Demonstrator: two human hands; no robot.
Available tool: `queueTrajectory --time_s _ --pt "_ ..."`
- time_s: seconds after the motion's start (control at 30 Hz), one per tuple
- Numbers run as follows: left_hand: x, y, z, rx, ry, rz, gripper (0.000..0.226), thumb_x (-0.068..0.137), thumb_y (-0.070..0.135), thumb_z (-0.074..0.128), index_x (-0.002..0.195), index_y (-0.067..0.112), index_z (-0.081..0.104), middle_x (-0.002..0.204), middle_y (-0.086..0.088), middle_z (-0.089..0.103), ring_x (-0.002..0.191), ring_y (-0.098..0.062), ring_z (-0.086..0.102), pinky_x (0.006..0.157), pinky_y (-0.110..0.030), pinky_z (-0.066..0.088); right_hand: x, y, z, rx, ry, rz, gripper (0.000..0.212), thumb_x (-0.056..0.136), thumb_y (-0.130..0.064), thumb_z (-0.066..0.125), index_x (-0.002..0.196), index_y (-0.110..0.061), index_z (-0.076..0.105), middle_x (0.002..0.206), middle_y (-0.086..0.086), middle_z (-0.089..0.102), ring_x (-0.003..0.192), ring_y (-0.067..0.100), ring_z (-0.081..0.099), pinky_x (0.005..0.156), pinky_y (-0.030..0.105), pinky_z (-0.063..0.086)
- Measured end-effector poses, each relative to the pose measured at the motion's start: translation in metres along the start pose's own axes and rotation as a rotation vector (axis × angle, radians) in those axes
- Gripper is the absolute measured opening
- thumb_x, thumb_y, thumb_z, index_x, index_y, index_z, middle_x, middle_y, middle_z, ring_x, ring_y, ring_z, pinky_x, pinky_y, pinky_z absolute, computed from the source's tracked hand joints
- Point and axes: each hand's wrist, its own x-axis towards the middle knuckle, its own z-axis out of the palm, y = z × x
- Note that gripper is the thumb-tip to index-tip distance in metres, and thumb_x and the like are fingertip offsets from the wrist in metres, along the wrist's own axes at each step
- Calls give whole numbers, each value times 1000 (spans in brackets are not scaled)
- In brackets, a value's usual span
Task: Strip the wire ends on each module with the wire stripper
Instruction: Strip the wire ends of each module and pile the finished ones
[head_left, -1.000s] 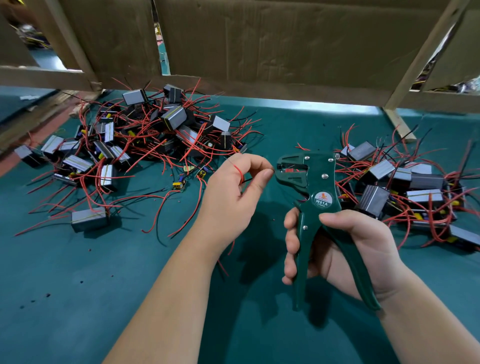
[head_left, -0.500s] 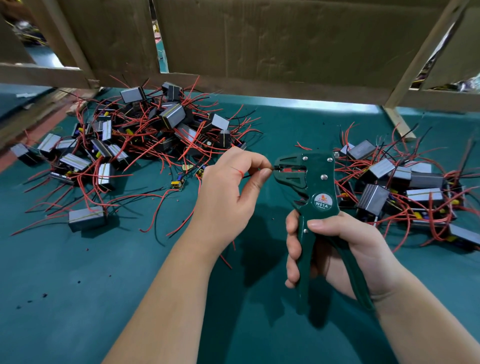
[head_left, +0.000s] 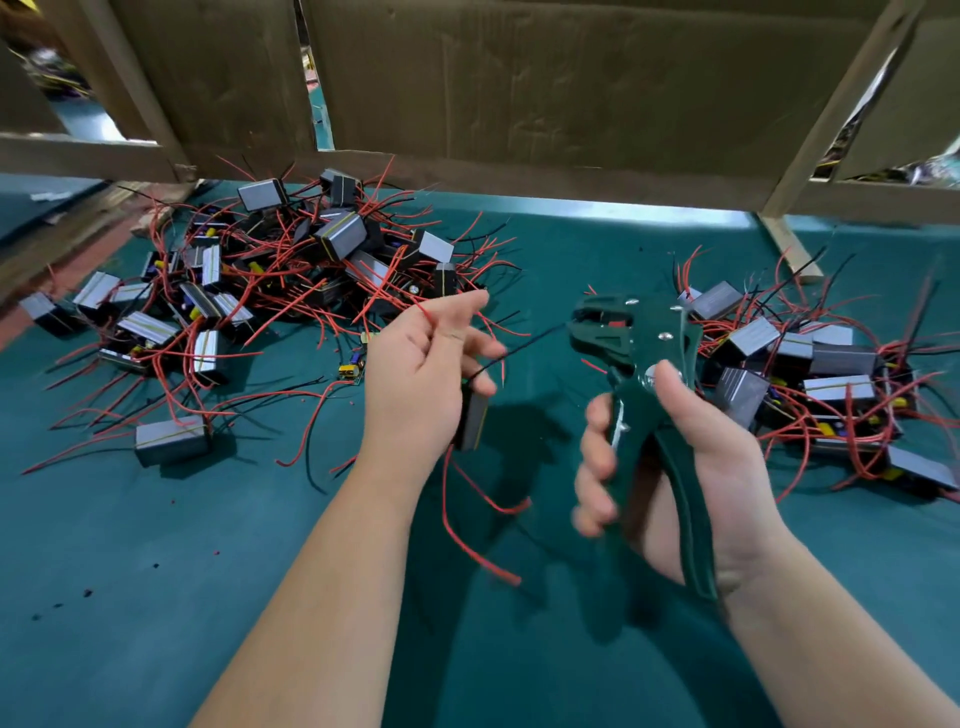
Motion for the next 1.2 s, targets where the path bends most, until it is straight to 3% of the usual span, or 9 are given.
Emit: queueTrajectory --time_s 0.13,0.27,0.33,0.43,0.63,0.73,0.83,0.97,1.2 --pt "1 -2 -3 52 -70 -41 34 104 29 31 115 17 60 56 11 48 43 -3 38 44 -14 31 3 -4 -6 117 -2 -76 49 77 -40 51 99 1 67 73 16 58 61 34 58 60 46 54" --pt "-4 0 -2 187 -231 -34 27 105 24 30 113 44 46 76 -3 32 49 1 35 51 -9 30 4 -8 -13 59 33 -19 55 78 -36 48 109 7 60 77 21 60 62 36 58 60 48 54" --pt "-5 -1 -4 300 -322 1 31 104 21 32 116 49 38 77 0 35 53 4 41 60 -6 35 4 -8 -13 26 37 -2 53 75 -33 48 108 6 60 79 23 62 62 37 58 59 49 54" --pt "-3 -4 -5 343 -347 13 35 100 13 46 132 27 49 73 3 58 55 6 52 71 -10 43 4 -8 -14 2 35 2 51 72 -31 49 108 4 60 82 25 63 63 37 59 60 49 54" --pt "-1 -3 -6 143 -138 -14 26 76 2 77 84 22 63 63 5 69 52 -15 67 53 -19 51 1 -10 -16 -27 -65 -10 56 60 -32 64 104 2 66 85 26 64 64 38 60 61 50 53" --pt "0 -4 -7 207 -121 88 25 79 5 74 75 29 67 66 11 69 54 -6 63 55 -15 48 -2 -10 -16 -67 -183 7 60 61 -35 74 108 1 66 88 26 64 67 39 60 64 51 52" --pt "-2 -1 -8 402 -79 304 24 84 10 69 82 35 69 77 13 69 71 -1 61 68 -13 44 -3 -8 -16 -102 -252 34 62 61 -35 77 110 1 66 90 27 64 68 40 60 66 52 51" --pt "-3 -1 -9 566 -43 596 11 88 7 67 94 12 74 85 1 64 77 2 52 72 -13 38 -2 -4 -13 -111 -265 57 60 61 -35 78 108 0 67 90 26 64 69 39 60 68 53 51" --pt "-4 3 -8 626 13 785 12 89 3 66 98 2 74 82 -6 60 77 -11 52 72 -24 43 -4 -3 -8 -143 -273 -3 53 60 -31 83 100 0 68 83 29 64 66 41 61 66 55 52"
